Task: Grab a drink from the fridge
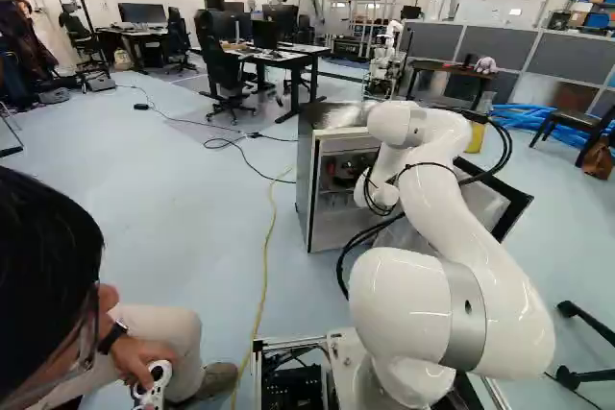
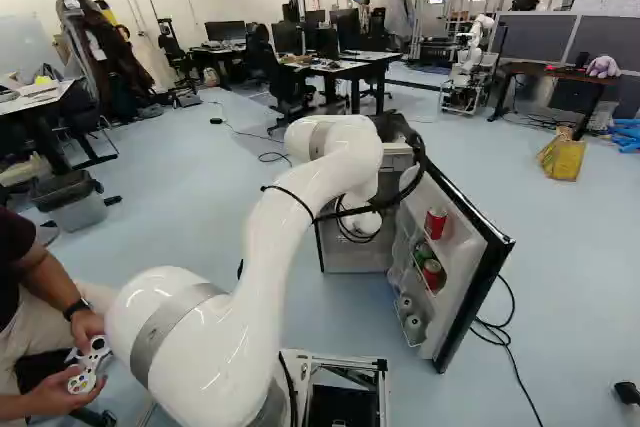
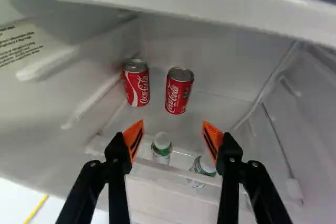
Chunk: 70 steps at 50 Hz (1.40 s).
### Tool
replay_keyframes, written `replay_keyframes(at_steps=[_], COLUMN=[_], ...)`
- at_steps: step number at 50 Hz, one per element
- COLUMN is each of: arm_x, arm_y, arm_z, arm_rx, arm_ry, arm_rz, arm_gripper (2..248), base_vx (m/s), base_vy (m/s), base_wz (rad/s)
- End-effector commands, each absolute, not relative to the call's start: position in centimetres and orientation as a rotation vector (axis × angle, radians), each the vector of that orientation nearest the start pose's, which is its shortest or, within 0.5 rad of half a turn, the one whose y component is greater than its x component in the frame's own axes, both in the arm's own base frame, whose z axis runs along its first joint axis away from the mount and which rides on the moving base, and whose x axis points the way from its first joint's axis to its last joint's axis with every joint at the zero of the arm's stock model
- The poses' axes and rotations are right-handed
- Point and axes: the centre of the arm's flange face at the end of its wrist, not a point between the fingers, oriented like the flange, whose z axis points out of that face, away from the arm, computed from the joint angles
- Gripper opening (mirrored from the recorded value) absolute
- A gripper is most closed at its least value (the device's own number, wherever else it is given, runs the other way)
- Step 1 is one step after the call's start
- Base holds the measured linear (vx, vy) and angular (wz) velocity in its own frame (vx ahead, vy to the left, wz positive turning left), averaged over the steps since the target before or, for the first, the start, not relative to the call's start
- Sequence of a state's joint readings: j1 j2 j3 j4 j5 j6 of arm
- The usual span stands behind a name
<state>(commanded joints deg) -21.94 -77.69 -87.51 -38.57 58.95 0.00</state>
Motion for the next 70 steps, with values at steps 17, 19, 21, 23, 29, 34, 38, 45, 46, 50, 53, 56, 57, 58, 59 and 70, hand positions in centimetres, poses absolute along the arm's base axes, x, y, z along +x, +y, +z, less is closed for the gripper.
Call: replay_keyframes(at_steps=[17,19,21,23,29,34,38,45,46,50,53,56,57,58,59,70], arm_x=[64.4,64.5,64.6,64.7,65.0,65.2,65.4,65.8,65.8,66.0,66.2,66.4,66.4,66.5,66.5,67.0], arm_y=[-20.5,-20.5,-20.4,-20.4,-20.4,-20.4,-20.4,-20.4,-20.4,-20.4,-20.4,-20.5,-20.5,-20.5,-20.5,-20.4], arm_z=[-0.5,-0.7,-1.0,-1.3,-1.8,-2.0,-2.1,-2.2,-2.2,-2.3,-2.3,-2.4,-2.4,-2.4,-2.4,-2.6], arm_rx=[-2.483,-2.476,-2.47,-2.463,-2.444,-2.43,-2.424,-2.417,-2.416,-2.413,-2.411,-2.41,-2.41,-2.409,-2.409,-2.409], arm_ry=[-0.45,-0.45,-0.45,-0.451,-0.452,-0.455,-0.457,-0.462,-0.463,-0.466,-0.468,-0.468,-0.467,-0.467,-0.466,-0.452], arm_rz=[-1.742,-1.75,-1.758,-1.765,-1.788,-1.806,-1.815,-1.826,-1.827,-1.833,-1.837,-1.842,-1.844,-1.845,-1.847,-1.866], arm_gripper=[168,168,168,168,168,168,168,168,168,168,168,168,168,168,168,168], base_vx=[0.0,0.0,0.0,0.0,0.0,0.0,0.0,0.0,0.0,0.0,0.0,0.0,0.0,0.0,0.0,0.0], base_vy=[0.0,0.0,0.0,0.0,0.0,0.0,0.0,0.0,0.0,0.0,0.0,0.0,0.0,0.0,0.0,0.0], base_wz=[0.0,0.0,0.0,0.0,0.0,0.0,0.0,0.0,0.0,0.0,0.0,0.0,0.0,0.0,0.0,0.0])
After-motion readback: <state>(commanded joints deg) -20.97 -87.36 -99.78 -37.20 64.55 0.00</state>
